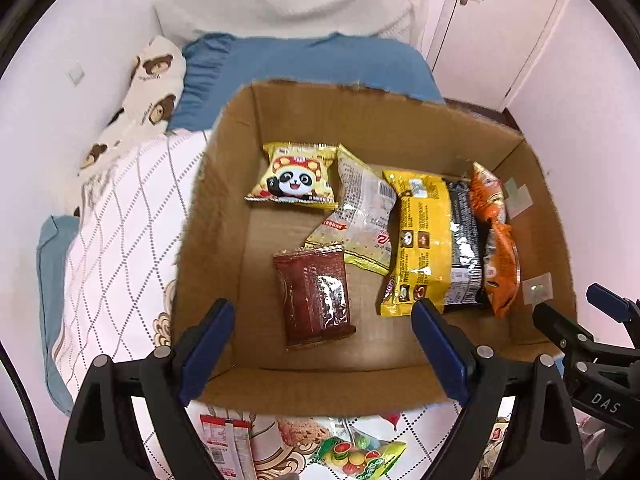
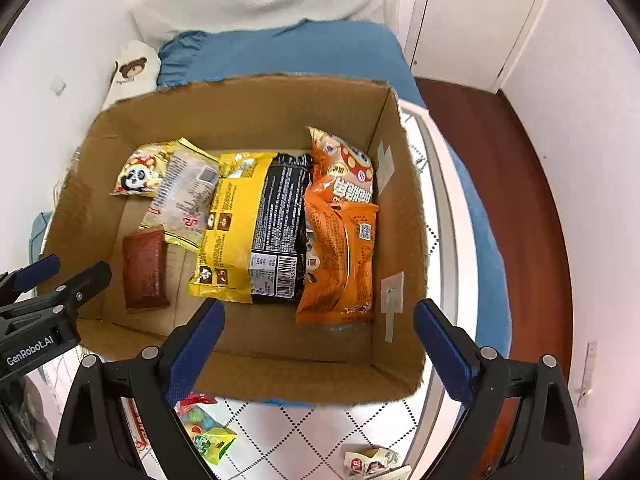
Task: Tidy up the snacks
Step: 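Carry both packets into the box and open both tools, then move both tools back over the snacks on the bed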
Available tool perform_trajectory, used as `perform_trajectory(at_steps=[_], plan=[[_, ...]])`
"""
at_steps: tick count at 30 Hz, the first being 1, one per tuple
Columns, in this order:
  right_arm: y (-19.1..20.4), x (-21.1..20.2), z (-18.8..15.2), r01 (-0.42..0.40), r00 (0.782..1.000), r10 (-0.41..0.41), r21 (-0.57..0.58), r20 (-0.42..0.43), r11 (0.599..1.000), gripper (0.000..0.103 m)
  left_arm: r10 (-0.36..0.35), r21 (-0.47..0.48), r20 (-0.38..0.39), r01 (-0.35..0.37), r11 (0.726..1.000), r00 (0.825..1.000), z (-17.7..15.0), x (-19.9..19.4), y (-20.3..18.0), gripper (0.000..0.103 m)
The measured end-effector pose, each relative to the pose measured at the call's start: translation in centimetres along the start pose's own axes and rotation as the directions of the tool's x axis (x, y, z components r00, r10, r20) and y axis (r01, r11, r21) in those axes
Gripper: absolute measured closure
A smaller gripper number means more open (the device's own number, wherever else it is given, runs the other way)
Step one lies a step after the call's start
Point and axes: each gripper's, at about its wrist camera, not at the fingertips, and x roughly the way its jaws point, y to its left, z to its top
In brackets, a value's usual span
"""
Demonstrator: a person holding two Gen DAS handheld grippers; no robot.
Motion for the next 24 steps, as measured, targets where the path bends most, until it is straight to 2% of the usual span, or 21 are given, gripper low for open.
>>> perform_trajectory(at_steps=[7,14,24], plan=[[0.2,-3.8,-1.9,-0.021,0.996,0.020,0.015,0.092,1.000,0.006,-0.013,0.017,0.098,0.011,1.000,0.995,-2.0,-4.5,-0.4,0.013],[0.4,-7.5,-3.8,-0.070,0.985,0.065,0.028,0.157,0.997,0.006,-0.045,0.035,0.156,0.040,0.999,0.987,-3.4,-8.6,-0.9,0.013],[0.6,-12.2,-6.7,-0.118,0.967,0.105,0.041,0.234,0.992,0.006,-0.015,0.053,0.271,0.001,0.999,0.962,-5.8,-13.3,-1.4,0.013]])
